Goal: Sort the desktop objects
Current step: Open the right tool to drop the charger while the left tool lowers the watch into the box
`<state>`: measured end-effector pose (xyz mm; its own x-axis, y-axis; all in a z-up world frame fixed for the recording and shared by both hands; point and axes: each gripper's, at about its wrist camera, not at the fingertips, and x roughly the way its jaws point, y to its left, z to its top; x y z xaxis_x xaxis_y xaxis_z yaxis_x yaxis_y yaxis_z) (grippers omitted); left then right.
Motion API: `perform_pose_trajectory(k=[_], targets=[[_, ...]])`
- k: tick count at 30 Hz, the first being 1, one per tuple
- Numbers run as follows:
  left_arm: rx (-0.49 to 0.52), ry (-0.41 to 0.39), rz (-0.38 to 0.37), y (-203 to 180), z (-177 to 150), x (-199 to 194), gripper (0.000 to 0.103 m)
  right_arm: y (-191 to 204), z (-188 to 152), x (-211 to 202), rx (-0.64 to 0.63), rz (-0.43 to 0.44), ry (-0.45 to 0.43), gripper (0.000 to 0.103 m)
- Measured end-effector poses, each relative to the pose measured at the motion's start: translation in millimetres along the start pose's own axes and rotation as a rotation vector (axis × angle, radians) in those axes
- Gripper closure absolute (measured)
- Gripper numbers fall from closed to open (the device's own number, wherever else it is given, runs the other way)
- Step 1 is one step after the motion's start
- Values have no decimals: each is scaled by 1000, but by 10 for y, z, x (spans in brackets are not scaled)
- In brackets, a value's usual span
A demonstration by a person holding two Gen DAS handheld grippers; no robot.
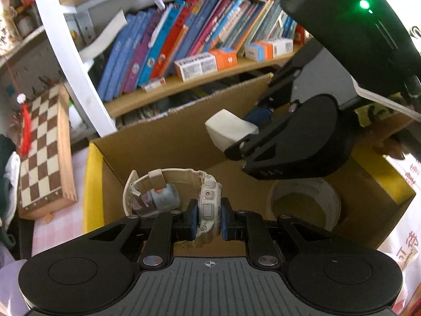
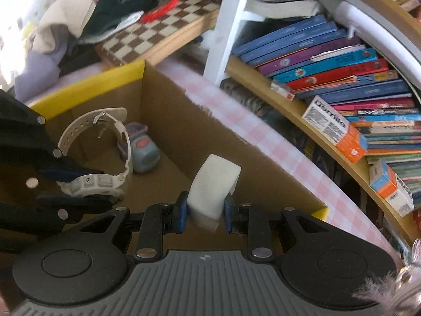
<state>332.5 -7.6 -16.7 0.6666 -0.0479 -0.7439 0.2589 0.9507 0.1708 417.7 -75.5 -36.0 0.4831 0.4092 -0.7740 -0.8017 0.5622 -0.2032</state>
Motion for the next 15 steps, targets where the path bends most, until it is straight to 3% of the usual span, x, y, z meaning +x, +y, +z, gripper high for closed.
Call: perform_pose_trajectory(k=[15], targets=[[-11, 57, -36, 5, -2, 35, 87, 151, 150, 264, -186, 10, 94, 78]])
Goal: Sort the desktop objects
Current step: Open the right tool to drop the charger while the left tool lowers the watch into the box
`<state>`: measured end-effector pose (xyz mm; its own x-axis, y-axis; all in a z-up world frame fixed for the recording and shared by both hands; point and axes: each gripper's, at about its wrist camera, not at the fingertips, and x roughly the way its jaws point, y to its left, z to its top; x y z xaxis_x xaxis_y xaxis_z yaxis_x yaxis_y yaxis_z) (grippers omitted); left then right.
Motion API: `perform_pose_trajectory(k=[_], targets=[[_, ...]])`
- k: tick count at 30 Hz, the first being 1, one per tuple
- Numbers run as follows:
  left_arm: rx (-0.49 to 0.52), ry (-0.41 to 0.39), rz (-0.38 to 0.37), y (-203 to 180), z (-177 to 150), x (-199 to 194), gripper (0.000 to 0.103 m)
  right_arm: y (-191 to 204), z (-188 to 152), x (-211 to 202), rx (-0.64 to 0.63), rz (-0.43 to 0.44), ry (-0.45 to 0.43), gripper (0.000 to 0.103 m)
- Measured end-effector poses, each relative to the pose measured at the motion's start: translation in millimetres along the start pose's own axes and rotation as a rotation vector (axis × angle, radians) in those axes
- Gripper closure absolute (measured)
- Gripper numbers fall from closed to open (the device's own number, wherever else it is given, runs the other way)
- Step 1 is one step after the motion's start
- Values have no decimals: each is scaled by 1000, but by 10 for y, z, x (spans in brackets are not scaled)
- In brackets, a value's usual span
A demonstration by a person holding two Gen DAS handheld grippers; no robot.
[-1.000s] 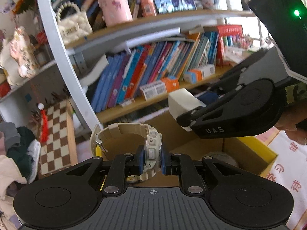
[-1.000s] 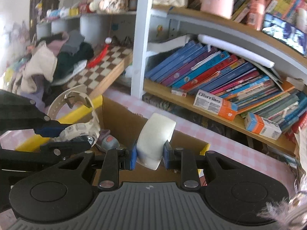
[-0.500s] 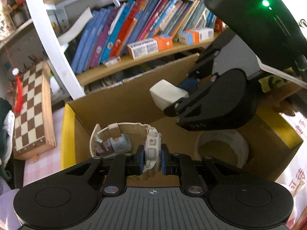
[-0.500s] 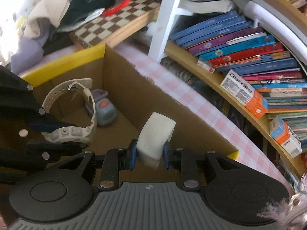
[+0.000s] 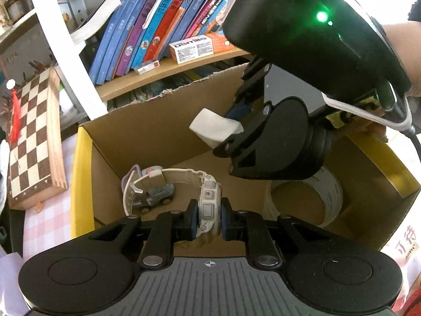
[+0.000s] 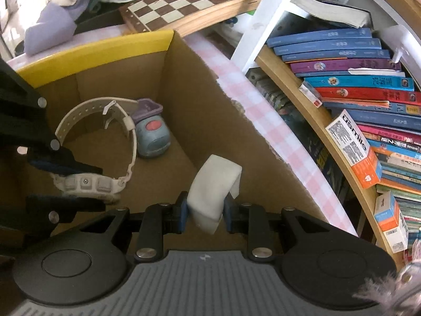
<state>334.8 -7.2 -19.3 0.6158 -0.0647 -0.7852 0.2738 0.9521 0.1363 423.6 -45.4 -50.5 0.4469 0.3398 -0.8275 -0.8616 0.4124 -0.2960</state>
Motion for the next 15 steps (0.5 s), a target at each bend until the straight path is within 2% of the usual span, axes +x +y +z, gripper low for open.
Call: perform_pose_trajectory(k=[11, 15], targets=[[4, 3, 0, -9, 37, 39, 87, -2, -10, -10, 11, 8, -4, 78], [3, -8, 13, -15, 29, 45, 87, 1, -11, -22, 14, -3, -14, 73]])
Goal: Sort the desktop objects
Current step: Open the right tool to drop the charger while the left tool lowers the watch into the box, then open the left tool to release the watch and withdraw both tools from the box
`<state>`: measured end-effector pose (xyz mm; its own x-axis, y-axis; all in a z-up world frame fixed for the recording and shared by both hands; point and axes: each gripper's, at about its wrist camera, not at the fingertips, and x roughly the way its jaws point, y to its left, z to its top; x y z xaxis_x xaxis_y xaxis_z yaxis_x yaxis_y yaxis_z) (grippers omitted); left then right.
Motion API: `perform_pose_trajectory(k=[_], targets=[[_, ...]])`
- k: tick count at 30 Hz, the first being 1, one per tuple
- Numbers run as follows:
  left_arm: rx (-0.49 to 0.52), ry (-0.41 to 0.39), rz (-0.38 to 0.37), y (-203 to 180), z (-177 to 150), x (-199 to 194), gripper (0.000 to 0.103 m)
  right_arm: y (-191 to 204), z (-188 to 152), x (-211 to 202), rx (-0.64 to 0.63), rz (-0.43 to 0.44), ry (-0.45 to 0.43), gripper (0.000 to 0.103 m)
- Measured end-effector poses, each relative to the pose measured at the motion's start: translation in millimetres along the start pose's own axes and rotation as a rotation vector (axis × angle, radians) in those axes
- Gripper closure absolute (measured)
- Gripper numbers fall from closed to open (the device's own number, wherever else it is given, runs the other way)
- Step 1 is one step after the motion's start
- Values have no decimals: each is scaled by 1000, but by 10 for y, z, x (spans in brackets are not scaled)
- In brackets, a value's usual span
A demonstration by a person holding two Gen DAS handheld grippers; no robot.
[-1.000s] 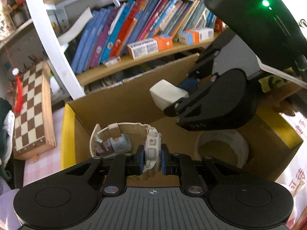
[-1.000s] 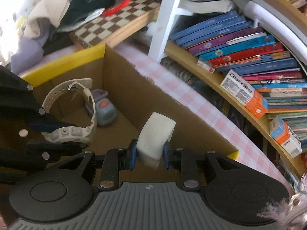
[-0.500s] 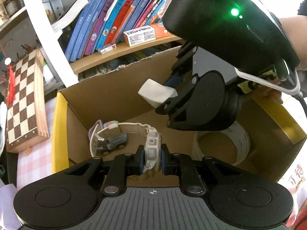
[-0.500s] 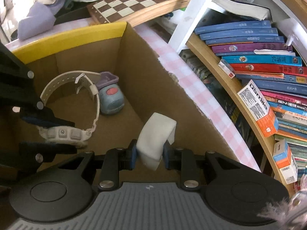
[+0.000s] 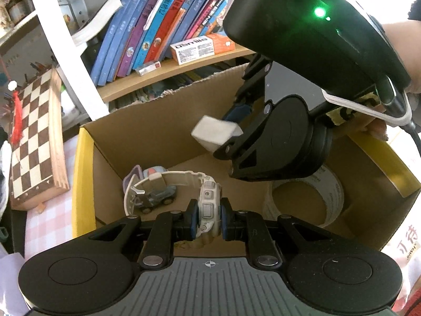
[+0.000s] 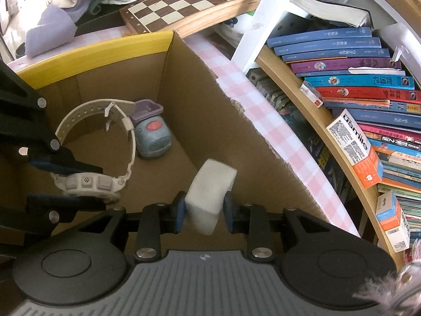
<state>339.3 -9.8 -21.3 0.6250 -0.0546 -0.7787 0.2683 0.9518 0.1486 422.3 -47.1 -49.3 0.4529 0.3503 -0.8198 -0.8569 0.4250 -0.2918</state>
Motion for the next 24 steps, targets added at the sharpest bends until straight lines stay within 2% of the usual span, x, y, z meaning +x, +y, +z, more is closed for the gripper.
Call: perform_pose_trajectory(k=[4, 6, 8, 14, 24], targets=[[-8, -5, 10, 4, -14, -10, 81, -7, 3, -34, 11, -21, -20, 52], [-20, -23, 23, 20, -18, -48, 81, -16, 4, -55, 22, -36, -30, 42], [-33, -39, 34, 39, -22, -86, 73, -26, -1, -82, 46, -43, -35, 33], [-59, -89, 56, 68, -46, -257, 55, -74, -50, -230, 126, -42, -64, 28], [-60, -195, 76, -6, -83, -627, 43, -106, -182, -712, 247, -87, -170, 25]])
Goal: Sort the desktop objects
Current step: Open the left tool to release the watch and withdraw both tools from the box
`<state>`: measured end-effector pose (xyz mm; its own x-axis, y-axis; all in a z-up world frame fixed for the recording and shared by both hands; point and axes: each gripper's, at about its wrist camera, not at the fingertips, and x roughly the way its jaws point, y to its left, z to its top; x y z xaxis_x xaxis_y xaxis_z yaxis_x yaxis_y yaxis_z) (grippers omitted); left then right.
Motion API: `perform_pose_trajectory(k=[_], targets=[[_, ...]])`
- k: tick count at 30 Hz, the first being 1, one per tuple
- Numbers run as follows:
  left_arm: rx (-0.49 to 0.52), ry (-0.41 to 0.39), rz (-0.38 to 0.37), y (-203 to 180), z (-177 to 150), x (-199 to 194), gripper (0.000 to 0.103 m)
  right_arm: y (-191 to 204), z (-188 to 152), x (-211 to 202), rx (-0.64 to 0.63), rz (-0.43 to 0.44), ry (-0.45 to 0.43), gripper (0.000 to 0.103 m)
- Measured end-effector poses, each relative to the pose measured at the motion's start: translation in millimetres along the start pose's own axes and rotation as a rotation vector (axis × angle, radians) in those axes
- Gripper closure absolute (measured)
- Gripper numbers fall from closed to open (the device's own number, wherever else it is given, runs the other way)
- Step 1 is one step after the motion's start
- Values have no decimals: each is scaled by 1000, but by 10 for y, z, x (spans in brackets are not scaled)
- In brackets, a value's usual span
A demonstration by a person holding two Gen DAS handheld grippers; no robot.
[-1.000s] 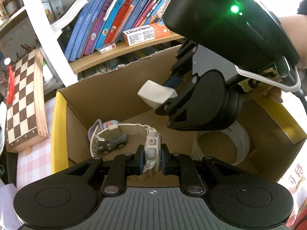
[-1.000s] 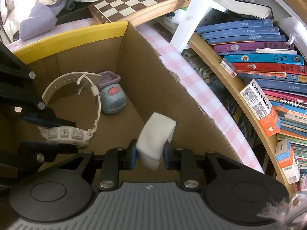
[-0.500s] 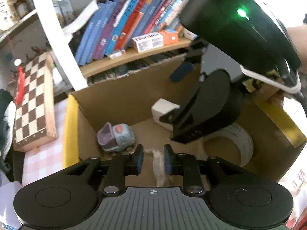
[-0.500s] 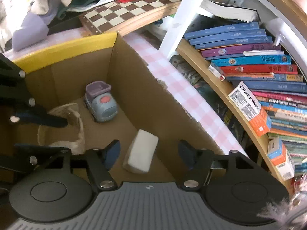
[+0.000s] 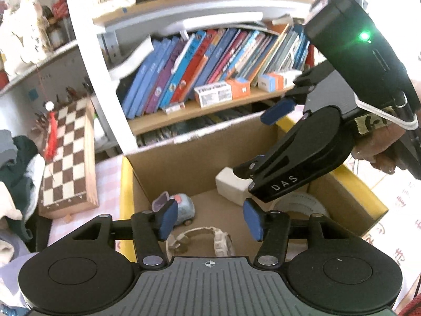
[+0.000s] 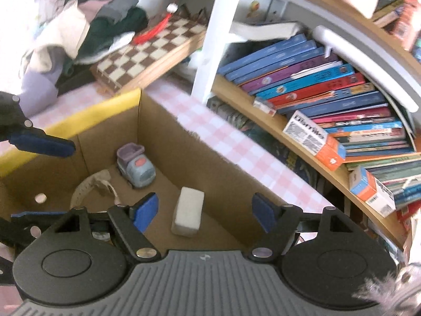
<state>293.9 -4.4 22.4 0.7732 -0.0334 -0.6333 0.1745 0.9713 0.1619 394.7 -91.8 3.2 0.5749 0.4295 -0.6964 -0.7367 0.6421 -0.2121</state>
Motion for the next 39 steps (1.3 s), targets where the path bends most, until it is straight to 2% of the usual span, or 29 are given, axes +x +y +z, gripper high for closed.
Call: perform_pose_trajectory(k=[13, 22, 28, 39], targets=[[-53, -155, 61, 50, -77, -608, 21, 121, -145, -854, 178, -75, -226, 21], [-109, -245, 120, 143, -282, -1042, 16, 394, -381, -1373, 264, -146, -352, 18], [-130, -247, 123, 202, -496, -1222, 15, 574, -582, -1560, 318, -208, -358, 17], [-131, -203, 90, 210, -952, -1527, 15, 1079, -1014, -1724, 392, -282, -250, 16]])
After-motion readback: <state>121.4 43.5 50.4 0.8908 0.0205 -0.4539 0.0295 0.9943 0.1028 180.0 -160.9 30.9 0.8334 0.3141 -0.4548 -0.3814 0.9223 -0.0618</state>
